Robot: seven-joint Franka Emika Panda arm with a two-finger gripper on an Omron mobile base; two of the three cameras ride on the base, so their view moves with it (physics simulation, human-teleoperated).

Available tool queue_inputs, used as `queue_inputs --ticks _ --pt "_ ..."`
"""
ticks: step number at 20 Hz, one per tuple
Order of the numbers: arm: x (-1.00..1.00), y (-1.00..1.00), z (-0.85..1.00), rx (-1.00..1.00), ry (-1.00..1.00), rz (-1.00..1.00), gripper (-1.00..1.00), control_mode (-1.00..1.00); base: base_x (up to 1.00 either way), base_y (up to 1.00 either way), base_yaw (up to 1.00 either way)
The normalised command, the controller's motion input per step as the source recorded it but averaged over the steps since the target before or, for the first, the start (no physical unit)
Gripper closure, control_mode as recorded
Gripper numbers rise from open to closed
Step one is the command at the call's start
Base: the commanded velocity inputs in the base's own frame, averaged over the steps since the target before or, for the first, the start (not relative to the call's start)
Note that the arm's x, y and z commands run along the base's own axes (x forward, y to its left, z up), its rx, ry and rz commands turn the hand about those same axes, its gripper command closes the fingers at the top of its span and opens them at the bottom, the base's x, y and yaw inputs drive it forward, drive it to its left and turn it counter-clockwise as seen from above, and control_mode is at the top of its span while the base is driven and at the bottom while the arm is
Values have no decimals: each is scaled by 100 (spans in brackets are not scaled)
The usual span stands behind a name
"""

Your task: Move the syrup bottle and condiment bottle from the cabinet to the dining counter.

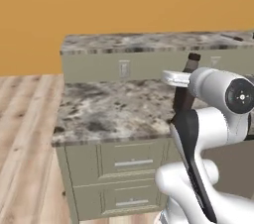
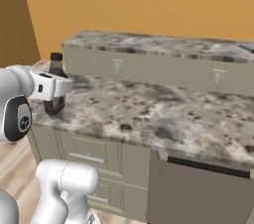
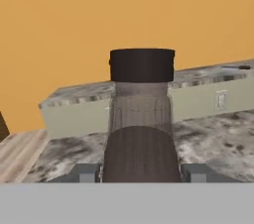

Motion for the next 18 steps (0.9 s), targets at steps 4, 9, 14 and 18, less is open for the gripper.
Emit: queue_inputs --ticks 4,9,14,18 --pt "0 0 0 0 0 0 100 100 -5 100 1" --pt "0 0 0 0 0 0 100 100 -1 100 0" --pt "0 0 0 0 0 0 100 100 0 100 -5" --pt "0 0 0 0 0 0 100 100 0 100 -27"
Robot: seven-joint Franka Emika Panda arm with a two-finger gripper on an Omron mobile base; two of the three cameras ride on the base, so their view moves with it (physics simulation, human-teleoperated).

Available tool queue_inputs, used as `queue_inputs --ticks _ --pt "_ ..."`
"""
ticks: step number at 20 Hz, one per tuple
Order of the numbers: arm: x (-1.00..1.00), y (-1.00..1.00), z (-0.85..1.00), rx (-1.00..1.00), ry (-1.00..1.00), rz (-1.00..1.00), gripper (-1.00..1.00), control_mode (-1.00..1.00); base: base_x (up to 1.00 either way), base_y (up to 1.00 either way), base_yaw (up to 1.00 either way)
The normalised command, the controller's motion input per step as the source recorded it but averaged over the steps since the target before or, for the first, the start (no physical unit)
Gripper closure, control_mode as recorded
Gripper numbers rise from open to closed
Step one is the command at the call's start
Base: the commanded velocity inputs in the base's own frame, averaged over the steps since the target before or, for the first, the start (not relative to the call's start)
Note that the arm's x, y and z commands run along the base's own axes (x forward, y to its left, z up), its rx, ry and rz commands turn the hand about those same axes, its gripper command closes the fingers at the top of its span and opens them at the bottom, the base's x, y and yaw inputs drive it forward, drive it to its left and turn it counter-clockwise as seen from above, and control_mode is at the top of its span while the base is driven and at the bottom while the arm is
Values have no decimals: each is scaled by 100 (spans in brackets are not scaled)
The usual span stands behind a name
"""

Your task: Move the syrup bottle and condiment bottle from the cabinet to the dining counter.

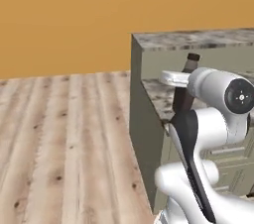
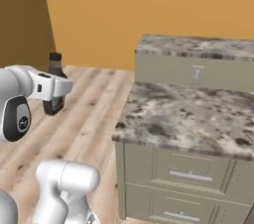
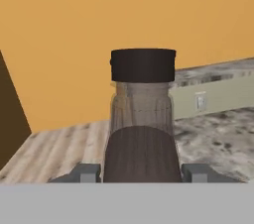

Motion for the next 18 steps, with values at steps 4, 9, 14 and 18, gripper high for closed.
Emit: queue_inputs --ticks 4,9,14,18 --pt "0 0 0 0 0 0 100 100 3 99 -51" --pt "0 0 0 0 0 0 100 100 18 74 -70" --pt "0 0 0 0 0 0 100 100 36 78 -70" --pt "0 0 0 0 0 0 100 100 73 100 -48"
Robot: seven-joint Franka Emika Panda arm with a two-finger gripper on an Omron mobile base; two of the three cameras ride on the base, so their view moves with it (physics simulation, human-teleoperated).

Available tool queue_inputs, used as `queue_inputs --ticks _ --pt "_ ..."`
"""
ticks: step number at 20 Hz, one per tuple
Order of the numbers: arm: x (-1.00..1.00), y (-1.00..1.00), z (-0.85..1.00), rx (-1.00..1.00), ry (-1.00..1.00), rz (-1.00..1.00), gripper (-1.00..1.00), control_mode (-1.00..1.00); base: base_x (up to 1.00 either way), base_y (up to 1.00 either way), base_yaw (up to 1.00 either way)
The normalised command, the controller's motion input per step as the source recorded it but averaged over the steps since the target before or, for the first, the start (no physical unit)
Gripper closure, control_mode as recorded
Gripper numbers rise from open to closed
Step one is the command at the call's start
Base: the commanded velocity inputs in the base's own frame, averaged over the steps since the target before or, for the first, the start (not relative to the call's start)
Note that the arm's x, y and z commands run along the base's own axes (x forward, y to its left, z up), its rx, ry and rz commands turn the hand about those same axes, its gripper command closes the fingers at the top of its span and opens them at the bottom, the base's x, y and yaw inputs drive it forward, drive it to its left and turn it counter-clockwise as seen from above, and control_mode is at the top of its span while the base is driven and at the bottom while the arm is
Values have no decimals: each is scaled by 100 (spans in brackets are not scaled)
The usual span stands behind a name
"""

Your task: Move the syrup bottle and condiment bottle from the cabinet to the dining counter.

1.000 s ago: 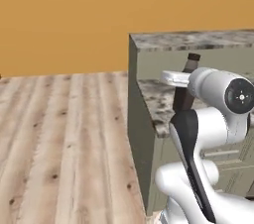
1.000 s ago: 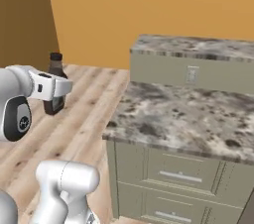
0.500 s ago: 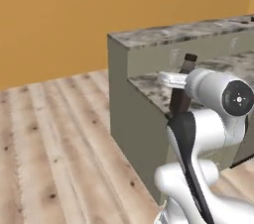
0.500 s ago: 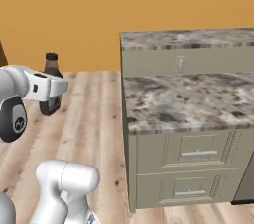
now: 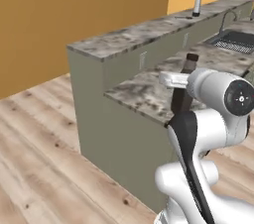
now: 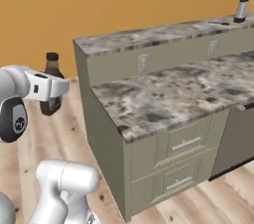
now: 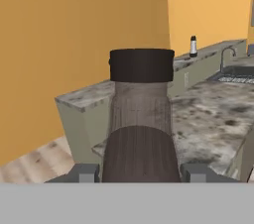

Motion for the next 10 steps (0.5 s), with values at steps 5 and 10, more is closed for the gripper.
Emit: queue_inputs --ticks 5,10 --pt "0 0 0 0 0 0 100 100 85 100 -37" --pt "0 0 0 0 0 0 100 100 58 100 -36"
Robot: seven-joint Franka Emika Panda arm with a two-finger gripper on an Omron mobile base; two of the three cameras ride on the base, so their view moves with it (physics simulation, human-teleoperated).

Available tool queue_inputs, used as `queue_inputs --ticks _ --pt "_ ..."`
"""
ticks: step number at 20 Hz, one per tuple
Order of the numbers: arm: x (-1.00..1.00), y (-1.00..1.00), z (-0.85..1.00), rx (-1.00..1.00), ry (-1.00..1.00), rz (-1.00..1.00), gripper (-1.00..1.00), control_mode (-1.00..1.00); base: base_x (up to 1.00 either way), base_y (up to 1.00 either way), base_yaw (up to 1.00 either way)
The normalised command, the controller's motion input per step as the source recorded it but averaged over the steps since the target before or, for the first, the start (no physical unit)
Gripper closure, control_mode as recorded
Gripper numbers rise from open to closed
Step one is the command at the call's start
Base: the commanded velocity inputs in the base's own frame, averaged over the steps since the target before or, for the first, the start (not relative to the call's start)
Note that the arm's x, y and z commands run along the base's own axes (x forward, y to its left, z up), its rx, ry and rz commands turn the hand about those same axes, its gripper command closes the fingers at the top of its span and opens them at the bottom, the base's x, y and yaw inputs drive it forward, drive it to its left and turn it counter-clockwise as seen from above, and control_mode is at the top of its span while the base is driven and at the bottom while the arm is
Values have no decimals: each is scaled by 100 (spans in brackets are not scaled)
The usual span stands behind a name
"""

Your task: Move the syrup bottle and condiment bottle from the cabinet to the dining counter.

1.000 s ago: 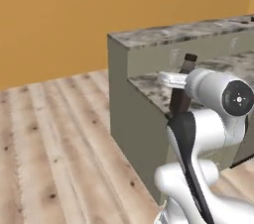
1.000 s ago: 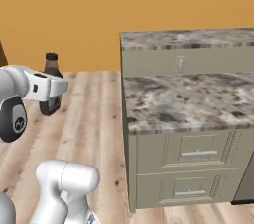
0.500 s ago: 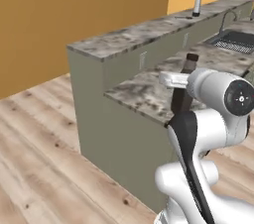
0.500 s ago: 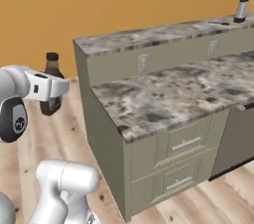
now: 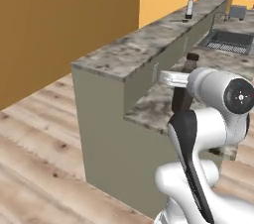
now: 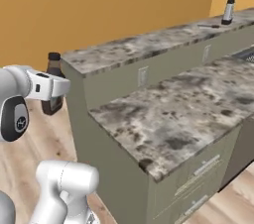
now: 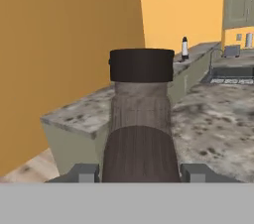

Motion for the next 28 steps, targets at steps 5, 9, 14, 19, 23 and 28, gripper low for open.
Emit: queue_inputs --ticks 5,9,14,19,23,28 --pt "0 0 0 0 0 0 100 100 23 100 -40" --pt "0 0 0 0 0 0 100 100 0 96 -55" --pt "0 0 0 0 0 0 100 100 0 76 -65" --pt "0 0 0 0 0 0 100 100 0 76 -65" --pt "0 0 0 0 0 0 100 100 0 80 -62" --pt "0 0 0 0 0 0 100 100 -2 83 -60"
